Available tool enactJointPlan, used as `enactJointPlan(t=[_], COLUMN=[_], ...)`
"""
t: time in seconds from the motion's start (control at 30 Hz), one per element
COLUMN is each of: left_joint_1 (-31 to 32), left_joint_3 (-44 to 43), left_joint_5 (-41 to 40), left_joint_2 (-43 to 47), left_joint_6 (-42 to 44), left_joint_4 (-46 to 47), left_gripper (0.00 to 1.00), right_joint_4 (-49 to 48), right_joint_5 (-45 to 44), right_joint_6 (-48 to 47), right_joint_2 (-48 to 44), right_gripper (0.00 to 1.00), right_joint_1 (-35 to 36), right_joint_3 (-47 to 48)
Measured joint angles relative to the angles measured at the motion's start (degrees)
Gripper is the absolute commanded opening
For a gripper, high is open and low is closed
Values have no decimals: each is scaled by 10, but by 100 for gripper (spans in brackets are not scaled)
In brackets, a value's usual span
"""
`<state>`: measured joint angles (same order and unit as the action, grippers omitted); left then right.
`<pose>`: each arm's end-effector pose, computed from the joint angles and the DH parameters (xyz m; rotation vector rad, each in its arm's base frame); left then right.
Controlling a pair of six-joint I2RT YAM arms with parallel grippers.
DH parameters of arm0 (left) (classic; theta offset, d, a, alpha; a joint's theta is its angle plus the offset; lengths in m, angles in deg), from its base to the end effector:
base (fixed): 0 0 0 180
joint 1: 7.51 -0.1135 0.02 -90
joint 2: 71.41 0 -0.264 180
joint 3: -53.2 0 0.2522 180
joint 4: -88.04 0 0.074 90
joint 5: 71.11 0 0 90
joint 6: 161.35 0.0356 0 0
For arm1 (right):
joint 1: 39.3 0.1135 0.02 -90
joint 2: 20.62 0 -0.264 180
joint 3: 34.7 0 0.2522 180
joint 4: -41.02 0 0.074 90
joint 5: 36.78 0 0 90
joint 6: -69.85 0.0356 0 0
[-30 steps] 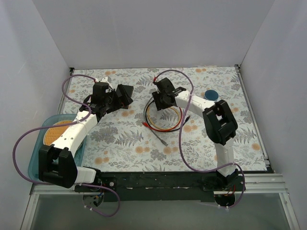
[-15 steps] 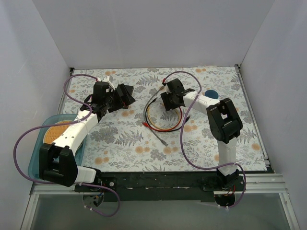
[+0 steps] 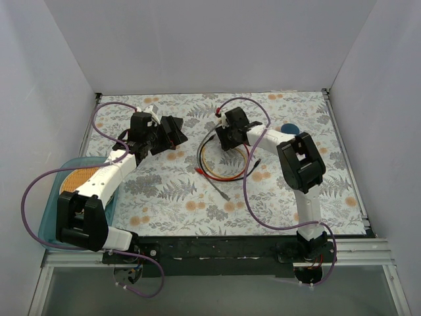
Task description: Insert the plug into the switch port
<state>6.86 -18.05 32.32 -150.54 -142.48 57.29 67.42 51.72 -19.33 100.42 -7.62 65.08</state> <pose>0.2933 -0.0837 0.2704 -1.0398 2.2158 -1.0091 0.3962 0.2434 0.1672 -0.6308 2.3314 0.2314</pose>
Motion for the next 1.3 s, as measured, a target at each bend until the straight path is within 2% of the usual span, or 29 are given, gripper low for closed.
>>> enactJointPlan(t=[0.03, 0.1, 0.13, 0.2, 0.4, 0.6, 0.8, 1.03, 1.17, 1.3], left_joint_1=[0, 0, 0, 0, 0, 0, 0, 0, 0, 0], left_joint_3=[0, 0, 0, 0, 0, 0, 0, 0, 0, 7], left_joint_5=[0, 0, 0, 0, 0, 0, 0, 8, 20, 35], left_joint_2=[0, 0, 0, 0, 3, 13, 23, 23, 24, 32], left_joint_6=[0, 0, 0, 1, 2, 2, 2, 0, -5, -12], left_joint_4=[1, 3, 3, 3, 3, 2, 3, 3, 9, 23], left_gripper=[98, 98, 98, 98, 98, 98, 98, 98, 98, 98], right_joint_4=[-4, -9, -10, -13, -15, -5, -18, -111, -130, -127], right_joint_5=[2, 2, 4, 4, -5, -81, -166, -168, -148, -128], right_joint_6=[-3, -9, -12, -20, -29, -51, -76, -110, -129, -135], right_joint_2=[1, 2, 3, 4, 11, -23, -193, -425, -476, -489], right_gripper=[41, 31, 14, 3, 1, 1, 1, 1, 1, 1], right_joint_1=[0, 0, 0, 0, 0, 2, 2, 2, 2, 2], right_joint_3=[0, 0, 0, 0, 15, 31, 35, 37, 31, -23])
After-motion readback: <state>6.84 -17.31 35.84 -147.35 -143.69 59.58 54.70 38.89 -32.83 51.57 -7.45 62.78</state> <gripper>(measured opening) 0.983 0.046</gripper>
